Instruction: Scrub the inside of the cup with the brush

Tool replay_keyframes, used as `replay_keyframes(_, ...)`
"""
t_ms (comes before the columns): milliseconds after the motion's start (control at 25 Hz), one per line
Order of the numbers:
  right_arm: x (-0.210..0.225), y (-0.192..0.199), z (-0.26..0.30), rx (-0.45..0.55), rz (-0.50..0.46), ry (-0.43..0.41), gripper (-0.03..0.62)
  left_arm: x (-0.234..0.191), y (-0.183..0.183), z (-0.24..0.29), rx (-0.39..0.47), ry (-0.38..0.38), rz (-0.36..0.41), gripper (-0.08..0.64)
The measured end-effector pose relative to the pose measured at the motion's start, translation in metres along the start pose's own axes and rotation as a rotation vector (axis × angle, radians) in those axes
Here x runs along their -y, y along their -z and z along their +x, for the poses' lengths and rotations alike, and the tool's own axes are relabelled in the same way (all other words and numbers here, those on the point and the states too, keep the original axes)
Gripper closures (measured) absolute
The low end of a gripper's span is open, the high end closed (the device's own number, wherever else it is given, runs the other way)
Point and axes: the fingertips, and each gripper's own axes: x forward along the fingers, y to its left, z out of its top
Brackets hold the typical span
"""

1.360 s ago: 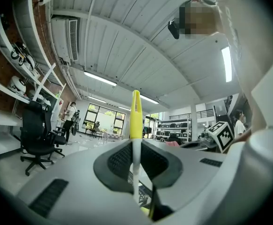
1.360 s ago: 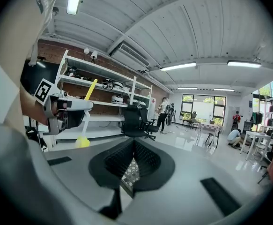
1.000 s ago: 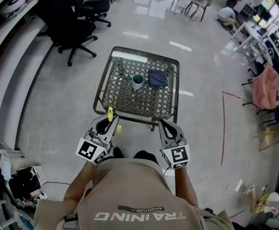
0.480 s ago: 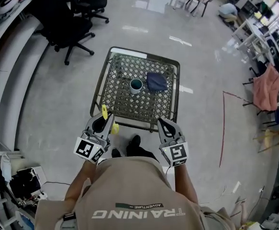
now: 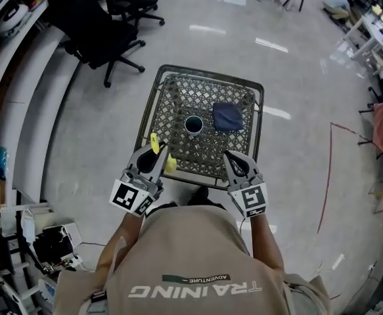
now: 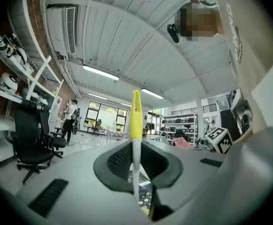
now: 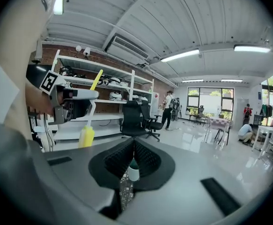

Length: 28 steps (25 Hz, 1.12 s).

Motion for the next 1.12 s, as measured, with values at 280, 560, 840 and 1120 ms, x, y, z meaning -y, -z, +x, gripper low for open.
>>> replay_keyframes(280,0.007,0.01,0.027,-0.03,-0.028,-0.06,0.575,-0.018,0.014,0.017,-0.007,-0.028,-0.013,0.518)
replay_keyframes(560,0.011,0.003,0.05,-0.064,-0.022,-0.024,0.575,-0.051,0.024,0.042,0.001,0.028,-0.051,0.518)
replay_keyframes(840,0.017,-0.023,0.087,-0.07,0.026,0.059,0.575,-0.092,0.012,0.063,0.009,0.128,-0.067,0.518)
replay_keyframes(1120,0.003,-0.032,0.105,-0.089,0.053,0.129,0.575,-0.109,0.028,0.069,-0.001,0.218,-0.119,0.518)
